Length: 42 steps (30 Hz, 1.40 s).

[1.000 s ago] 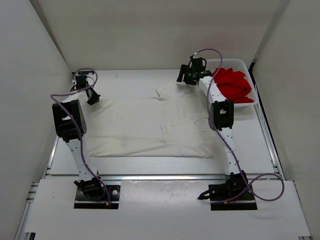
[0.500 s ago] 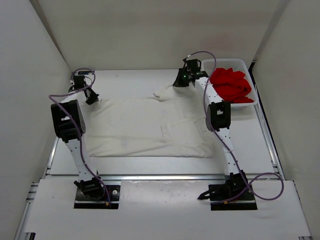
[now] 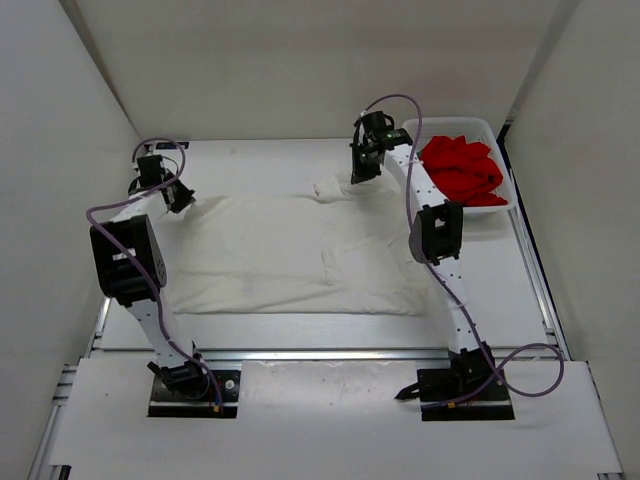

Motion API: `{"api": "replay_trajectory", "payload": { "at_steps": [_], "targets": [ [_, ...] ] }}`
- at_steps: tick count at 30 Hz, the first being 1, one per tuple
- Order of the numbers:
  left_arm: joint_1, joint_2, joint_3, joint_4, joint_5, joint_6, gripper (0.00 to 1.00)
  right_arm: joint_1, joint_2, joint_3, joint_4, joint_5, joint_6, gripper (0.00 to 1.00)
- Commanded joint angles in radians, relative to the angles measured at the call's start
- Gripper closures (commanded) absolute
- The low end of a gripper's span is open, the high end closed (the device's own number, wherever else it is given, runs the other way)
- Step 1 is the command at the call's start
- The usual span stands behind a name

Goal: Fold and stack the t-shirts
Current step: Grap the side of the flattened tshirt furthest away from the robot with both arms, then fold the other side of the tshirt into a rectangle

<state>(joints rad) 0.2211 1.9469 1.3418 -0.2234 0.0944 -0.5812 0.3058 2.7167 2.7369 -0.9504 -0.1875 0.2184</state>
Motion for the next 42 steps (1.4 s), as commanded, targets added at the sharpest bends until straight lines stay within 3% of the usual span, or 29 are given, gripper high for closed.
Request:
{"api": "replay_trajectory", "payload": {
  "at_steps": [1,8,14,26,34,36,37,39,41,42],
  "targets": [
    [0.012,-0.114,-0.044,0.048,0.03,0.007,1.0,0.003,-0.281,-0.168,-0.102,0.06,-0.075,1.0],
    [0.049,-0.143,-0.078,0.035,0.07,0.012,1.0,-0.048,-0.681,-0.912,0.2,0.056,-0.09,1.0],
    [0.093,-0.226,-0.194,0.079,0.108,-0.025,1.0,-0.07,-0.906,-1.254,0.352,0.065,-0.036,1.0],
    [0.193,-0.46,-0.449,0.16,0.172,-0.103,1.0,0.015,-1.339,-1.733,0.59,0.227,0.073,1.0],
    [0.187,-0.574,-0.567,0.131,0.07,-0.095,1.0,0.059,-1.56,-2.017,0.648,0.22,0.156,0.96],
    [0.198,-0.597,-0.619,0.136,0.044,-0.111,0.94,0.07,-1.609,-2.127,0.703,0.166,0.2,0.91],
    [0.201,-0.598,-0.638,0.142,0.042,-0.112,0.86,0.084,-1.623,-2.172,0.714,0.158,0.209,0.9],
    [0.218,-0.603,-0.662,0.145,0.051,-0.152,0.77,0.087,-1.631,-2.212,0.737,0.132,0.234,0.89],
    [0.251,-0.623,-0.697,0.148,0.063,-0.199,0.57,0.099,-1.625,-2.218,0.708,0.131,0.234,0.86],
    [0.274,-0.65,-0.707,0.154,0.092,-0.23,0.55,0.104,-1.632,-2.209,0.694,0.143,0.233,0.85]
  ]
}}
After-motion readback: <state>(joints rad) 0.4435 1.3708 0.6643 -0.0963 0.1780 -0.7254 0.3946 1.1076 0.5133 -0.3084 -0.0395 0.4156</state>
